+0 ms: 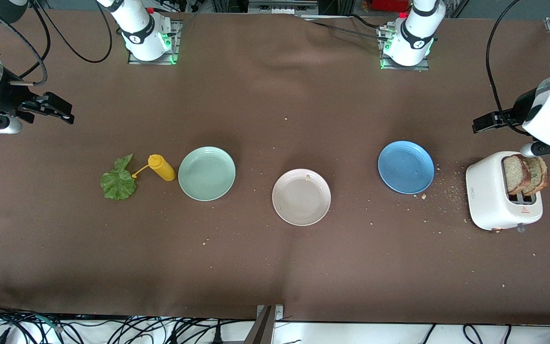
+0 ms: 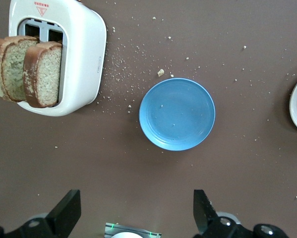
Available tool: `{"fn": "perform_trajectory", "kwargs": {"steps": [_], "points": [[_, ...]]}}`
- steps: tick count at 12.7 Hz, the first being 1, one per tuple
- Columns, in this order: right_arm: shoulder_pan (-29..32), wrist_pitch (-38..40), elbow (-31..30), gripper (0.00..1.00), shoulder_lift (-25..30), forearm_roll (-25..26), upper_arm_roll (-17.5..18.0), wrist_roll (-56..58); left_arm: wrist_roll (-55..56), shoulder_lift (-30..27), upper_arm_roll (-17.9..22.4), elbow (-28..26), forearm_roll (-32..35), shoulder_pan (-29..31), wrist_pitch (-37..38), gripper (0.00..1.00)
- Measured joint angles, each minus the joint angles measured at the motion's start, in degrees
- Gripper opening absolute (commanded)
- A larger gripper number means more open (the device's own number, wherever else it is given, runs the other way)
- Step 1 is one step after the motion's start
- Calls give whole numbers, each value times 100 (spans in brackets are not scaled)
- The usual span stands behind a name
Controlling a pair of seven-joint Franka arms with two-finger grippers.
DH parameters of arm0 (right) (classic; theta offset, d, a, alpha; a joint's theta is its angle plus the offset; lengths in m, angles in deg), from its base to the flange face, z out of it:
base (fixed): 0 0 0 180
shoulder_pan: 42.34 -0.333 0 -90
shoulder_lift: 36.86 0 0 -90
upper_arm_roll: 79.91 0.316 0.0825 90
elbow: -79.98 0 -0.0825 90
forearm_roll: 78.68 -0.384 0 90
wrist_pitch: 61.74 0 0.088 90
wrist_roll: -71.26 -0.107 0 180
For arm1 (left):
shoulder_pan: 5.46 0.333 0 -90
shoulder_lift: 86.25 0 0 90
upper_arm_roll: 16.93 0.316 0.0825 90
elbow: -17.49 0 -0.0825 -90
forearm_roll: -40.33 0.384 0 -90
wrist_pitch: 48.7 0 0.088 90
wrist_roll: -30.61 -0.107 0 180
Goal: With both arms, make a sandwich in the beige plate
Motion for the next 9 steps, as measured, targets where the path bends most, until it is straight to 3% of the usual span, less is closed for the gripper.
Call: {"fn": "perform_trajectory", "kwargs": {"steps": [9], "points": [[-99,191,1,100,-72,-1,35,0,0,128,25,0,0,17,235,100]]}}
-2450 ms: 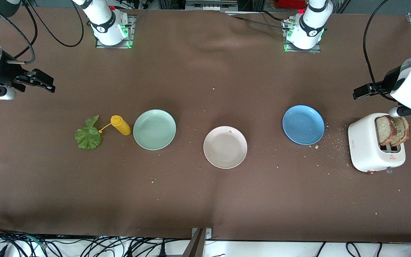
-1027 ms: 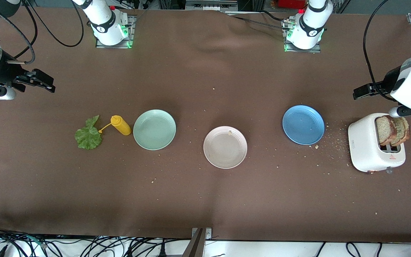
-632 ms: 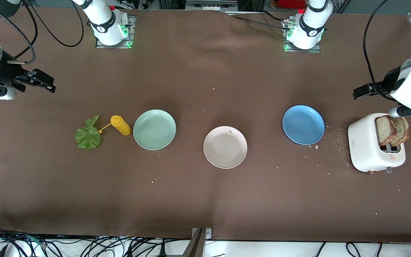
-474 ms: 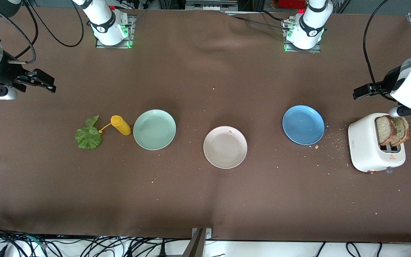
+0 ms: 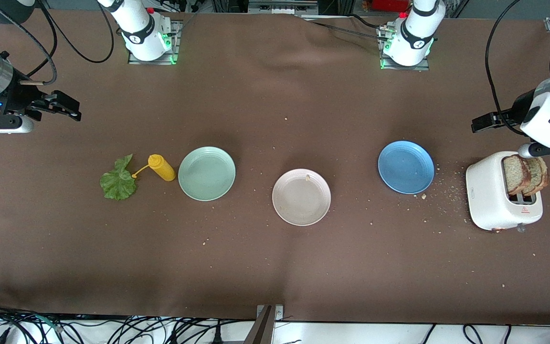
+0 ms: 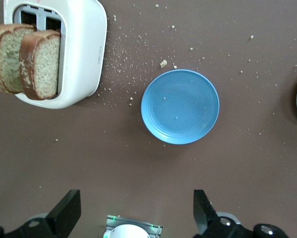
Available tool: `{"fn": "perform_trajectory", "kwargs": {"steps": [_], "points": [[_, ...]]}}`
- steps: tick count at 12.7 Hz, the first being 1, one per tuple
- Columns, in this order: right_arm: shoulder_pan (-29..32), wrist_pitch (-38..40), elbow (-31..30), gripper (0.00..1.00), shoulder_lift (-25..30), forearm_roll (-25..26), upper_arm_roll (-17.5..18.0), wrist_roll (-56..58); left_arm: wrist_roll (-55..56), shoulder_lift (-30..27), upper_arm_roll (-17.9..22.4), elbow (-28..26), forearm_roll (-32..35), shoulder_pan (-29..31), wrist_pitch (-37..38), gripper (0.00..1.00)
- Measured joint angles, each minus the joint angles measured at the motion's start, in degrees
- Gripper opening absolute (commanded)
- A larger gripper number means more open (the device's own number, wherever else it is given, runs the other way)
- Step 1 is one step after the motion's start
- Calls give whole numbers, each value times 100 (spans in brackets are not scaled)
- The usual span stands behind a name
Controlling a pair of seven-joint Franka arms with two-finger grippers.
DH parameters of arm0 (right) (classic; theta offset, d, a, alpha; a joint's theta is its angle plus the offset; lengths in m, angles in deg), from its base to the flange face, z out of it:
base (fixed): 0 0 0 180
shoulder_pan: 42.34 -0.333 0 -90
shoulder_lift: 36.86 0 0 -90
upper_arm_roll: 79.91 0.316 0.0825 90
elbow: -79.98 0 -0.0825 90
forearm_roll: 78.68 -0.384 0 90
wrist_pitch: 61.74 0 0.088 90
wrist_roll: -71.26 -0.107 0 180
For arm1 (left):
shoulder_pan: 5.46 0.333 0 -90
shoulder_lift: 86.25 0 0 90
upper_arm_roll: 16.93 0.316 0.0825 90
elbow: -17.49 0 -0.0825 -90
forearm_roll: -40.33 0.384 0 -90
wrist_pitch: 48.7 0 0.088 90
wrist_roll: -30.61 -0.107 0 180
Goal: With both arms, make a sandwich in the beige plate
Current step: 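Grasp a toast slice with the left gripper while the right gripper reaches the mustard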
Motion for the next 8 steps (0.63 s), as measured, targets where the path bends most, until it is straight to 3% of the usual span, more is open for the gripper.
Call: {"fn": "perform_trajectory", "kwargs": {"steps": [3,8], "points": [[-6,1,2,100,-104,0,0,5,-214,287,75,0,226,143,93,100],[-12,104,3,100,-198,0,0,353,-1538,592,115,7,397,831,-225,100]]}}
